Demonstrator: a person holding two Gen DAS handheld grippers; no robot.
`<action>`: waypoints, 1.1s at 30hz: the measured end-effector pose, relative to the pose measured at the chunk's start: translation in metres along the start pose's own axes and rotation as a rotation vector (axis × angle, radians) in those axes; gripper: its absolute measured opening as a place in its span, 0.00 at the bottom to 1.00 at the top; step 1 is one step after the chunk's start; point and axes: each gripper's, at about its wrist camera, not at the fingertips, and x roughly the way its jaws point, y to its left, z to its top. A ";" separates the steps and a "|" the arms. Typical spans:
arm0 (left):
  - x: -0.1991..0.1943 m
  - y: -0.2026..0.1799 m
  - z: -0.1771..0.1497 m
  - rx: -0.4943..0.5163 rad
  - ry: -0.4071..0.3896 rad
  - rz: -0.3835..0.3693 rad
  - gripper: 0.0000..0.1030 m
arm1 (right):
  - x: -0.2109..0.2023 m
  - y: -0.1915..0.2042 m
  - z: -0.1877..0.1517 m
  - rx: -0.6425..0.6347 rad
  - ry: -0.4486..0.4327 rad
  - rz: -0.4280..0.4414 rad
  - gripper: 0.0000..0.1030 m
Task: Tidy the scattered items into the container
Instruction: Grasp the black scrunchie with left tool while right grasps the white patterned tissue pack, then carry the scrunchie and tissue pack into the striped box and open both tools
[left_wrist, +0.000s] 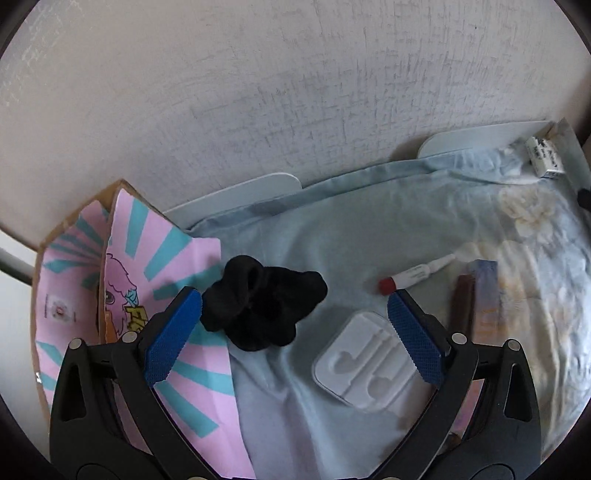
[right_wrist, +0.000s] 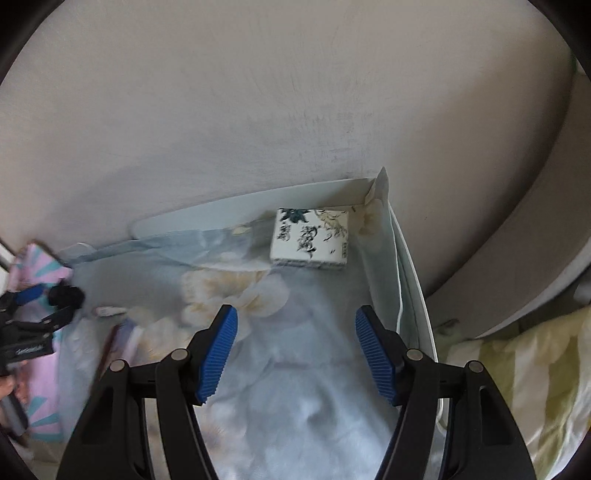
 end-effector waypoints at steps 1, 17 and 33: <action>0.001 -0.002 -0.001 0.011 0.002 0.013 0.99 | 0.006 0.001 0.003 -0.003 0.002 -0.018 0.61; 0.017 -0.017 -0.007 0.083 0.010 0.045 0.99 | 0.046 -0.005 0.022 0.094 0.035 -0.071 0.61; 0.015 0.026 -0.016 -0.107 0.011 -0.135 0.13 | 0.040 -0.016 0.011 0.085 -0.003 -0.058 0.56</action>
